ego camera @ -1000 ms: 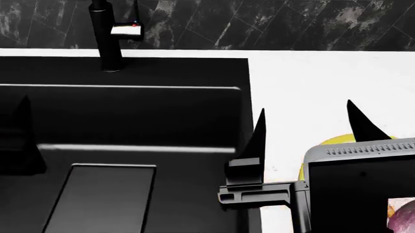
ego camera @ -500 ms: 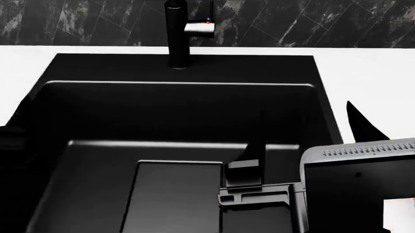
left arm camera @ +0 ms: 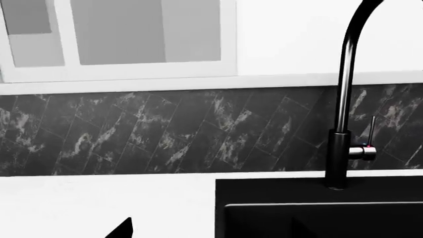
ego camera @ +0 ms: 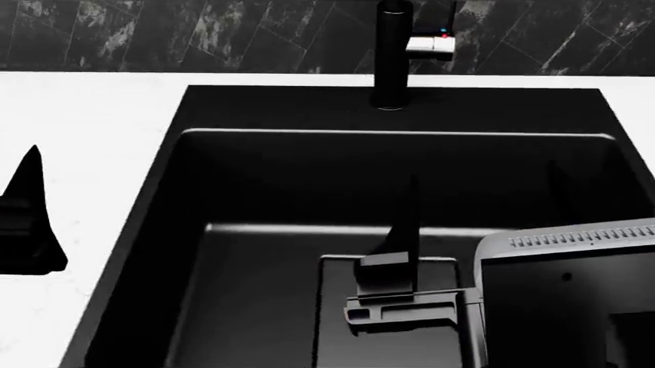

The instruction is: There is a mixed pile of frozen fruits and vegetables on the counter. Locate all the frozen vegetables and place the items in a bowl on the counter. Take all the frozen fruits and defrost them in a running sink.

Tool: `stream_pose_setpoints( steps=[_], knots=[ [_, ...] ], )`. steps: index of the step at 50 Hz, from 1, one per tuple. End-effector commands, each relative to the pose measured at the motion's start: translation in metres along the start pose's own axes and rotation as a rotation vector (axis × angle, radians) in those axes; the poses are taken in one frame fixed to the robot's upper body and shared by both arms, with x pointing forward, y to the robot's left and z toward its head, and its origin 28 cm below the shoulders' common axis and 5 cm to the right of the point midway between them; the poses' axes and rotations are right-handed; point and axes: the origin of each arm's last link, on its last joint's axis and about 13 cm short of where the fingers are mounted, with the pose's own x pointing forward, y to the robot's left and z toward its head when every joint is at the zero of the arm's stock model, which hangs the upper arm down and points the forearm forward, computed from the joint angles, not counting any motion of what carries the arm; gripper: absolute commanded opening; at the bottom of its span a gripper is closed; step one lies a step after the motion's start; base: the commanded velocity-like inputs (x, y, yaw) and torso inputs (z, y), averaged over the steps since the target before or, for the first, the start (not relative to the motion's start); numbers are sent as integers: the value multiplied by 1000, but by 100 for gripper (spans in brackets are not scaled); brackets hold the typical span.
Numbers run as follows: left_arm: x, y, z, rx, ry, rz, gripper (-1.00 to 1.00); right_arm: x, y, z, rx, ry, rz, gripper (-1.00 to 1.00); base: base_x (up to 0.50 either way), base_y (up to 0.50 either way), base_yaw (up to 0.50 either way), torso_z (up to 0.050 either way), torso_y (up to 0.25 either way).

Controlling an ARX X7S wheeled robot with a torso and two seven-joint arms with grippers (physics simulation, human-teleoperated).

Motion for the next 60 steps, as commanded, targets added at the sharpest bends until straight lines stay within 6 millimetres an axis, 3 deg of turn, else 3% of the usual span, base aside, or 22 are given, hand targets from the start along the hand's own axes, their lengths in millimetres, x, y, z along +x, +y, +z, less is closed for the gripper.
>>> stream_pose_setpoints(
  steps=[1,44,60],
  knots=[
    [1,-1,2,-7,-27,2,100,0,0,-1,-3,-1,7,100,-1,500,0,0,0],
    [-1,-1,4,2,-41,-2,100,1,1,-3,-5,12,14,100,-1,500,0,0,0],
    [-2,0,5,1,-43,-2,100,0,2,-3,0,21,19,100,289,423,0,0,0]
  ],
)
